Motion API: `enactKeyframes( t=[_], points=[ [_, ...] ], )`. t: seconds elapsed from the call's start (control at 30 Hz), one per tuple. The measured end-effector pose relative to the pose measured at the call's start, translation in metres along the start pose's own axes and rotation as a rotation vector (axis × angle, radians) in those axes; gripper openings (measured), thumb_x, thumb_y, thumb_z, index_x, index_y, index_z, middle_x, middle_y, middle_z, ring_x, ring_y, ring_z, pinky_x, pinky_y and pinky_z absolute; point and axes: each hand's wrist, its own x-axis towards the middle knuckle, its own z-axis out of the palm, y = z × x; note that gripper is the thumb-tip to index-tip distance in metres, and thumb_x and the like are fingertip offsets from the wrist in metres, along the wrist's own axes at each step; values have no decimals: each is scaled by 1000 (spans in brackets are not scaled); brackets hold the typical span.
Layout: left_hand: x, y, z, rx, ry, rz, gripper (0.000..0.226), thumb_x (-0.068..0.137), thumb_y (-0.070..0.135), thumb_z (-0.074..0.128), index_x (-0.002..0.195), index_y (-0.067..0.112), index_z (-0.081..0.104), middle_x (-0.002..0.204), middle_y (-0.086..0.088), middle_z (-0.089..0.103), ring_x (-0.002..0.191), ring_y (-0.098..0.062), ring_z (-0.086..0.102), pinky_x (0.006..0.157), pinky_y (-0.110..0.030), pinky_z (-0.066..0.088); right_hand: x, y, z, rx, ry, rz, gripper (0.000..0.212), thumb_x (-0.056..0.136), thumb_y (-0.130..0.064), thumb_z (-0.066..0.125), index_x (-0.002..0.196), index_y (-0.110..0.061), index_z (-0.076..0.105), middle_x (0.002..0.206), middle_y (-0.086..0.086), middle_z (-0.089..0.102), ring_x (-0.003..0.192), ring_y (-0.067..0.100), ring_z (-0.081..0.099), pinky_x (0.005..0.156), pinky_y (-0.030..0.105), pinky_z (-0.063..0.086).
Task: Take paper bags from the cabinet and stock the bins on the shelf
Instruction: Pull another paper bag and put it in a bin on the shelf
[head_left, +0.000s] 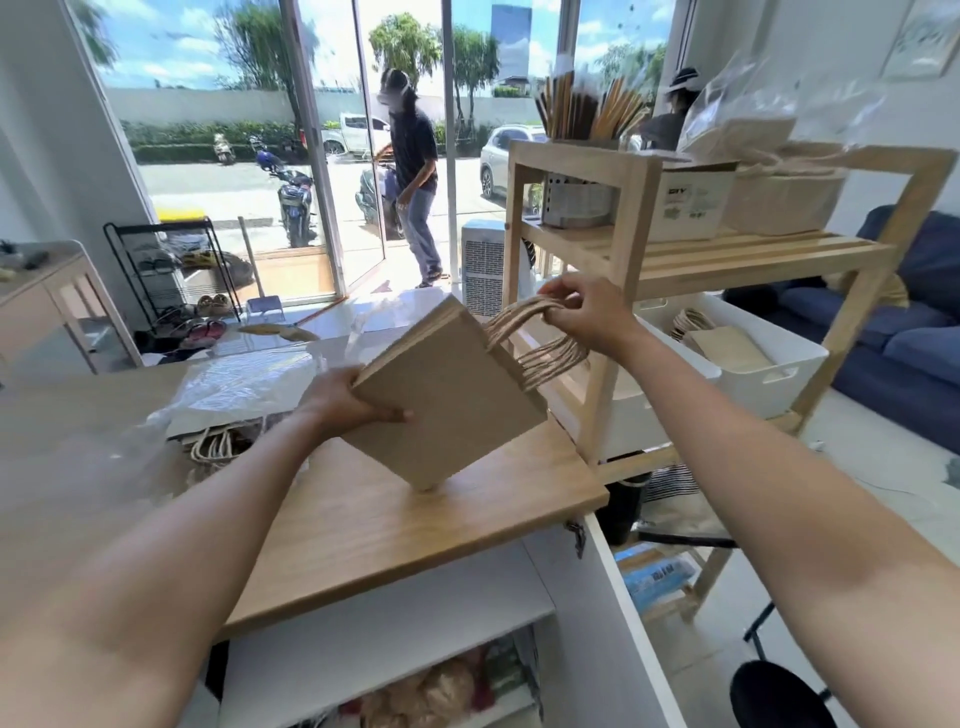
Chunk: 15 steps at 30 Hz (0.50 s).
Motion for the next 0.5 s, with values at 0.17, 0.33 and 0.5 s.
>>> enactKeyframes(
  t=[0.17, 0.33, 0.5],
  points=[
    [-17, -28, 24, -321, -88, -159, 49, 62, 26, 87, 106, 17, 69, 104, -4, 70, 90, -17, 64, 76, -26, 51, 27, -61, 29, 43, 45, -145, 27, 79, -6, 62, 101, -13, 76, 98, 1, 73, 89, 9, 64, 89, 21, 51],
    [-17, -37, 19, -530, -143, -217, 63, 53, 15, 91, 110, 10, 65, 103, -2, 70, 91, -15, 66, 72, -25, 54, 40, -96, 67, -132, -101, -244, 29, 79, -9, 65, 107, -14, 72, 100, 0, 70, 88, 9, 59, 67, -1, 39],
    [-5, -36, 4, -610, -111, -213, 65, 51, 6, 89, 110, 8, 62, 106, -6, 69, 98, -20, 64, 87, -34, 53, 39, -94, 72, -32, -311, -184, 80, 73, -29, 81, 144, -21, 43, 147, 4, 46, 134, 20, 44, 108, 26, 35]
  ],
)
